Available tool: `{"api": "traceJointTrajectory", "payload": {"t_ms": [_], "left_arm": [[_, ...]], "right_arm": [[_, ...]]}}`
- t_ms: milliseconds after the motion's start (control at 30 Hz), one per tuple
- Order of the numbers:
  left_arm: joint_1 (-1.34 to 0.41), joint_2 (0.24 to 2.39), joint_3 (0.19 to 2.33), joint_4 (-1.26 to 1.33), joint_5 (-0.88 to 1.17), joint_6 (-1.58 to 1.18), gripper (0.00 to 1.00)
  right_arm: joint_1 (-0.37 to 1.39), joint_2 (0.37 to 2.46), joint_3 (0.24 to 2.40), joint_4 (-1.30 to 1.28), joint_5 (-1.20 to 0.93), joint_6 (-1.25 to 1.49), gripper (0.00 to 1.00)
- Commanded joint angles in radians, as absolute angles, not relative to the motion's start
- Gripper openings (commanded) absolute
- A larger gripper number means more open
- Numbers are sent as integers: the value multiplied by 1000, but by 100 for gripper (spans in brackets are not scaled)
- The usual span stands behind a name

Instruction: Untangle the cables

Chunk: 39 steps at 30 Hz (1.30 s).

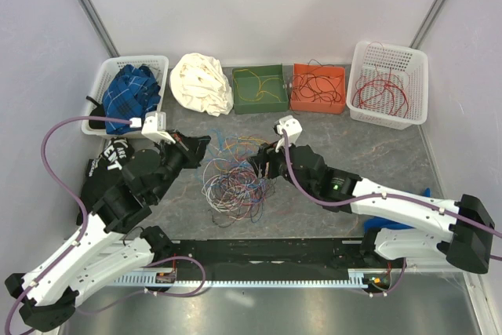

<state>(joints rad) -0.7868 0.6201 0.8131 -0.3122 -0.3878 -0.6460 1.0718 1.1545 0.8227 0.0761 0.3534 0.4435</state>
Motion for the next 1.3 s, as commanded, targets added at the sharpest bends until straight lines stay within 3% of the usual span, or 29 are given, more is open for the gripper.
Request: {"api": "traceJointTrajectory", "payload": {"t_ms": [0, 167, 533, 800, 833, 933, 1000, 1033, 1133, 1267], "left_arm": [[-785, 641, 858, -345, -409, -560, 7], [-785, 614, 802, -362, -408, -591, 6], [-785, 548, 661, -390, -437, -664, 3], [-785, 535, 637, -400, -420, -690, 2], [-785, 529, 629, -400, -420, -693, 2], [-785, 520, 629, -411, -426, -689, 2], [-785, 511, 632, -420, -448, -684, 3], [-785, 506, 635, -419, -454, -674, 5], [-785, 502, 650, -420, -485, -661, 31], [-785, 508, 676, -422, -537, -658, 76]], "right_arm": [[1071, 1236, 880, 16, 565, 409, 64], [1003, 1279, 838, 3, 543, 504, 64], [965, 1425, 772, 168, 235, 554, 63], [965, 1588, 801, 236, 212, 571, 60], [965, 1594, 804, 247, 215, 571, 43], [969, 1560, 802, 245, 228, 569, 5], [989, 1470, 805, 230, 274, 542, 0], [999, 1435, 830, 194, 284, 529, 0], [1035, 1280, 918, 88, 311, 473, 0], [1086, 1189, 1058, -50, 319, 411, 0]]}}
